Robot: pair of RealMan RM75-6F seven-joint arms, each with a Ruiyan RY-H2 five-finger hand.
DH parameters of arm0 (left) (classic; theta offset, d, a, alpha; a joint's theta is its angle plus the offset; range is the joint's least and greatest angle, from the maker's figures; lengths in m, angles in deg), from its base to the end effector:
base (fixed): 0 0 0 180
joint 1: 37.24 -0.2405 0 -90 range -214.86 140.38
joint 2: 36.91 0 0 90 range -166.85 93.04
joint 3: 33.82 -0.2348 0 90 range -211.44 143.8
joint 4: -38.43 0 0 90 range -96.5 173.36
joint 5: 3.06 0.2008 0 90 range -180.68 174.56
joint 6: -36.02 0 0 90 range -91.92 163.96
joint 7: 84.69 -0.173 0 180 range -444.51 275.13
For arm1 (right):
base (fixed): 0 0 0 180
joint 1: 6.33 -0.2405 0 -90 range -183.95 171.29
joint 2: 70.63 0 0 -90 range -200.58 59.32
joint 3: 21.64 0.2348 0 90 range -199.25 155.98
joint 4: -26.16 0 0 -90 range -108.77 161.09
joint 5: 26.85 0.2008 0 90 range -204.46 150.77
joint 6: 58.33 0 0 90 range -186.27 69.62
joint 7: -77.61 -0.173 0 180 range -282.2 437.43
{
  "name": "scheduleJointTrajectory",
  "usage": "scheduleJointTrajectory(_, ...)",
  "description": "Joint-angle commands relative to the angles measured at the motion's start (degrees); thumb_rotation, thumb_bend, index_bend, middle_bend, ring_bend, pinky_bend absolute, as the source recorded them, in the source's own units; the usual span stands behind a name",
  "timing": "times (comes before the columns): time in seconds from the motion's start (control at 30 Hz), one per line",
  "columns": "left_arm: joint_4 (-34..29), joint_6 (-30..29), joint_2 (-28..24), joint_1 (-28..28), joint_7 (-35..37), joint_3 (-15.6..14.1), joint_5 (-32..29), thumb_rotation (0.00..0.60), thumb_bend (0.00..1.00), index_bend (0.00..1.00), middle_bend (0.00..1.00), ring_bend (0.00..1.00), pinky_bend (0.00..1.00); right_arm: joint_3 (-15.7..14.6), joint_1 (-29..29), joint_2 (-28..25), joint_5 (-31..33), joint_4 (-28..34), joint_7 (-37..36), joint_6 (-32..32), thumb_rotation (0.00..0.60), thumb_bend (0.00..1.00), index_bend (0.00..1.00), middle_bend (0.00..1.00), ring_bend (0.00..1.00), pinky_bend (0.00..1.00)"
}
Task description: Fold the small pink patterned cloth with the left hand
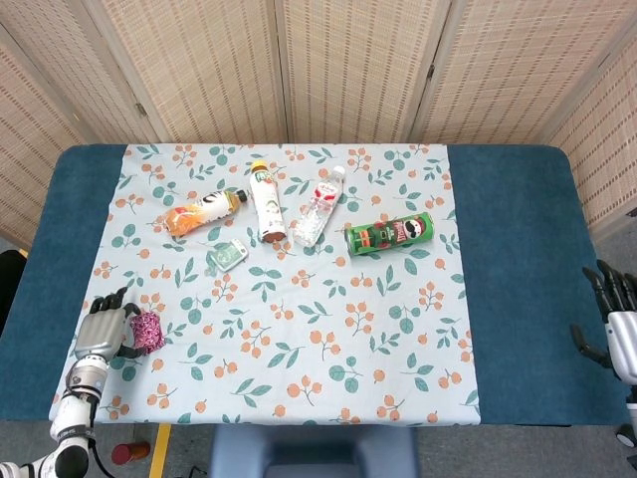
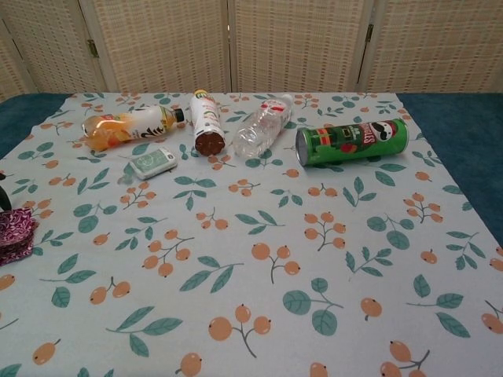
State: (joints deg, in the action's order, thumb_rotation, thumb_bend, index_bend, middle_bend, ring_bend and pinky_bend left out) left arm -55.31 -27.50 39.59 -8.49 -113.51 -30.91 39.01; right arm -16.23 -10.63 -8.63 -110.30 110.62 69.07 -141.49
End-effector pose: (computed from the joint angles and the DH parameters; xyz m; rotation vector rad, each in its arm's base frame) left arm -0.2828 0.2899 0.0464 -1.4826 -1.1798 -0.4322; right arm -0.3227 -0.2153 0.1921 1.3173 -0.8930 0.8767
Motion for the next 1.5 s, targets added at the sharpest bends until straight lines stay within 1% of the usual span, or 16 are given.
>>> scheduleJointTrajectory(0.03, 0.27, 0.43, 0.30, 0.22, -0.36, 0.14, -0.54, 0.600, 0.24, 0.33, 0.00, 0.00, 0.00, -0.06, 0.04, 0.03, 0.04, -0.01, 0.00, 0.02, 0.600, 0.42, 0.00, 0.00, 0.00, 0.00)
scheduleJointTrajectory(0.43, 0.88, 1.40, 0.47, 0.37, -1.04, 0.35, -2.73, 0.600, 0.24, 0.31, 0.00, 0.00, 0.00, -0.15, 0.02, 0.06, -0.02, 0.14, 0.07, 0.01, 0.600, 0.42, 0.00, 0.00, 0.00, 0.00)
scheduleJointTrajectory(1.5, -0.06, 1.62, 0.83, 0.85, -1.82, 0.77, -4.86, 0.600, 0.24, 0.27, 0.00, 0.00, 0.00, -0.21, 0.15, -0.01, 0.09, -0.04, -0.17, -0.18, 0.600, 0.42, 0.00, 0.00, 0.00, 0.00)
